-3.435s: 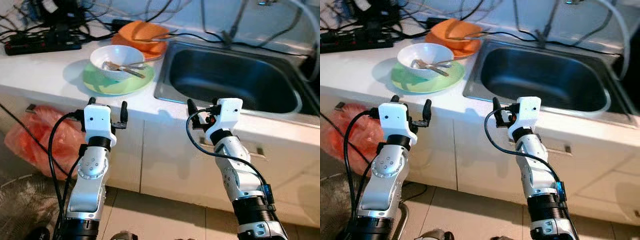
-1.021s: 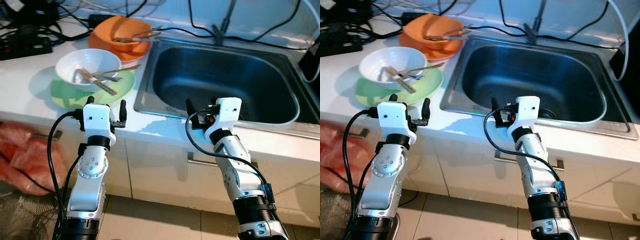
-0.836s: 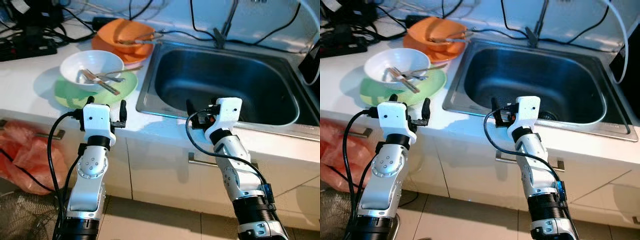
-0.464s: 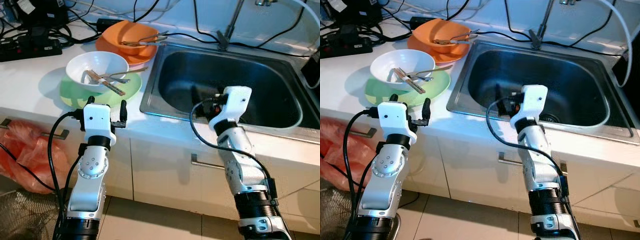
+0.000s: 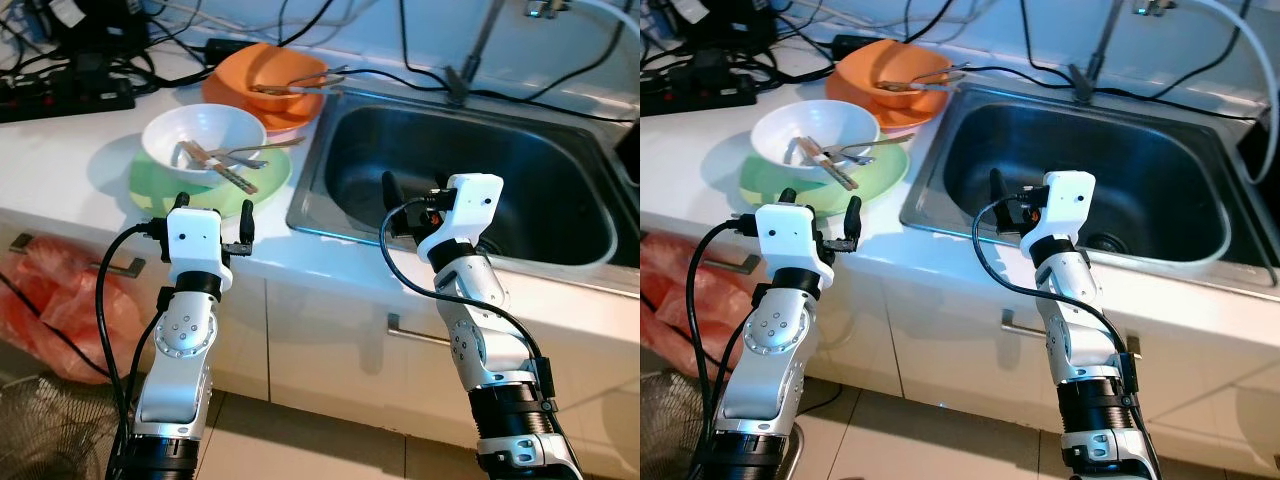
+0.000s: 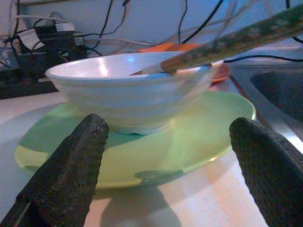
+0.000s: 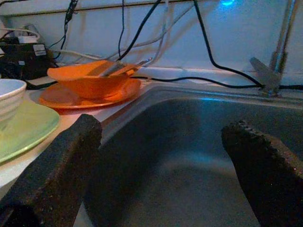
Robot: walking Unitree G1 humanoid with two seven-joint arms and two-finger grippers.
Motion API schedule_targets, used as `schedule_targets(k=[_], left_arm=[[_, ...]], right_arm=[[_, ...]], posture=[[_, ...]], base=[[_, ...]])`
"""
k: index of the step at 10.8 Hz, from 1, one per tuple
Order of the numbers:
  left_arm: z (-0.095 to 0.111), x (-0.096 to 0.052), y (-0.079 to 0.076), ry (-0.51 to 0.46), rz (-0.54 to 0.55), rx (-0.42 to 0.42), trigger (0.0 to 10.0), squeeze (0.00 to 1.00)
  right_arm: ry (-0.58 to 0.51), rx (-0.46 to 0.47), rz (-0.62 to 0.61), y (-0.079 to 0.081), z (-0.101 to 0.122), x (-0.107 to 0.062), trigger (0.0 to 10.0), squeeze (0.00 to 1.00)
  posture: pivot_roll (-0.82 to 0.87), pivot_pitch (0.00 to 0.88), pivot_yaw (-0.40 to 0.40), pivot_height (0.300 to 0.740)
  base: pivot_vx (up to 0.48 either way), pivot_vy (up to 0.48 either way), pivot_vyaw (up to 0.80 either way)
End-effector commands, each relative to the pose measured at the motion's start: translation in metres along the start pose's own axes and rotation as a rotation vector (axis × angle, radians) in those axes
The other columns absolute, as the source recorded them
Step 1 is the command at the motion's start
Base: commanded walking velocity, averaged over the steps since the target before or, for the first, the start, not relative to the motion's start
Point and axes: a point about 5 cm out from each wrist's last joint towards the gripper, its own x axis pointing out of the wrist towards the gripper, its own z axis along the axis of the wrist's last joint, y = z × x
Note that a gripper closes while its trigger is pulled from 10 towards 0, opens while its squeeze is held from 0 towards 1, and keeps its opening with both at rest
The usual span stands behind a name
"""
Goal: Kitchen organization
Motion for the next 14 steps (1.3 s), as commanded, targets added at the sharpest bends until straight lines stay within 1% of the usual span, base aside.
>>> schedule_targets(k=[1, 9, 11, 14], left_arm=[[0.004, -0.0007, -0.0024, -0.019, -0.007, -0.003, 10.0, 0.0], [0.0038, -0.0007, -0.003, -0.02, -0.013, -0.002, 10.0, 0.0], [0.0057, -0.0012, -0.0053, -0.038, -0.02, -0.02, 10.0, 0.0], [0.0056, -0.0014, -0.006, -0.038, -0.027, -0.023, 10.0, 0.0]], right_arm=[[0.002, 0.001, -0.011, -0.0038, 0.0002, -0.0016, 10.0, 0.0], [0.024, 0.004, -0.004, -0.0029, -0.0046, -0.0029, 10.0, 0.0], [0.028, 0.006, -0.003, -0.0029, -0.0054, -0.0031, 10.0, 0.0], [0.03, 0.012, -0.002, -0.0024, -0.0061, -0.0034, 10.0, 0.0]], posture=[[0.07, 0.079, -0.066, 0.74], [0.07, 0.081, -0.066, 0.74], [0.07, 0.081, -0.065, 0.74], [0.07, 0.082, -0.066, 0.74]], base=[[0.368, 0.0, 0.0], [0.415, 0.0, 0.0], [0.0, 0.0, 0.0], [0.0, 0.0, 0.0]])
